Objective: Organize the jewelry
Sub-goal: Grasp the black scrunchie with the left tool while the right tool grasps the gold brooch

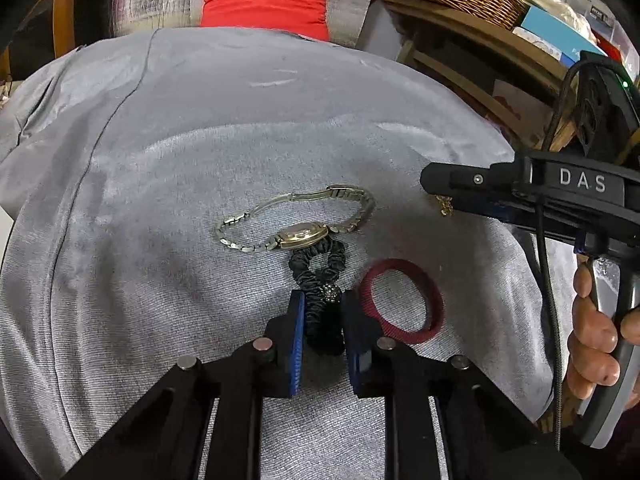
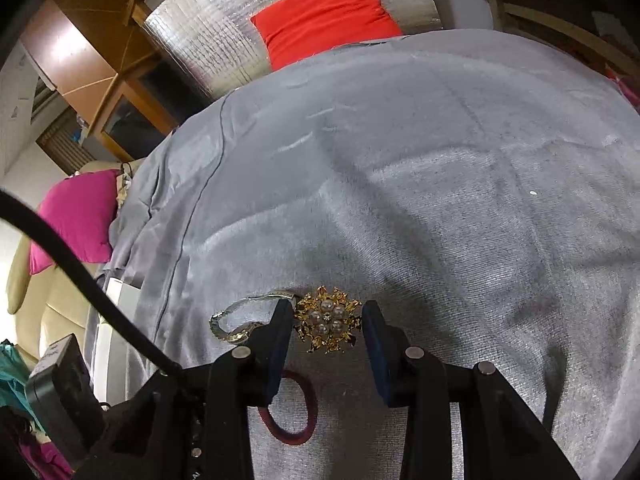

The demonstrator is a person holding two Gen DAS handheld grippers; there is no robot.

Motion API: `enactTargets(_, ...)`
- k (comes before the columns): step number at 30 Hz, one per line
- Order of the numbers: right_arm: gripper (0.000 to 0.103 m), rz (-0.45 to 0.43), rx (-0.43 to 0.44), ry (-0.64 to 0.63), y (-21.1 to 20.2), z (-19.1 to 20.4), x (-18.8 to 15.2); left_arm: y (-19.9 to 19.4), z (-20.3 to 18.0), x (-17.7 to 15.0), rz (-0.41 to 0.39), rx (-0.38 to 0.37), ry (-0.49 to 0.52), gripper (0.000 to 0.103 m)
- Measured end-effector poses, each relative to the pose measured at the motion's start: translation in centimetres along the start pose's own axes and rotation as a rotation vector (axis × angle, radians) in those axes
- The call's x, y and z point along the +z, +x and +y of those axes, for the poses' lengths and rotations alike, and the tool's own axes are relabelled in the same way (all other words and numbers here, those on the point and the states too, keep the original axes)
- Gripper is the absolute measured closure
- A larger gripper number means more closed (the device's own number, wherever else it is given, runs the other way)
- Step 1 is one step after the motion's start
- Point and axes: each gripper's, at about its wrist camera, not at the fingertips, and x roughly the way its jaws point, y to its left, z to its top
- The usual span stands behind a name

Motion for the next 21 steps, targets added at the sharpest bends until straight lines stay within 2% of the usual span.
enactTargets(5, 0.064, -0.016, -0.003, -0.018, -0.3, 0.5, -0.1, -0.7, 0.3, -0.4, -0.003, -0.018, -0.01, 0.089)
enactTargets(7, 0.064, -0.024, 0.004, -0.023, -0.4, 0.8, -0.1, -1.2, 0.4, -0.6, -0.01, -0.016, -0.006, 0.094)
enactTargets(13, 0.064, -0.033, 0.023, -0.044, -0.4, 2.2, -0.2, -3.4, 2.0, -1.2, -0.049, 0.01, -0.031, 0.094)
enactTargets(16, 0.064, -0.03, 0.028, -0.048, -0.1, 3.0, -0.4, -3.6, 2.5, -1.5, -0.036, -0.008, -0.039, 0.094)
enactTargets(21, 0.064, -0.027, 0.016, -0.055, 0.0, 3.4, -0.8, -4.7, 3.4, -2.0, -0.046, 0.008, -0.045, 0.094)
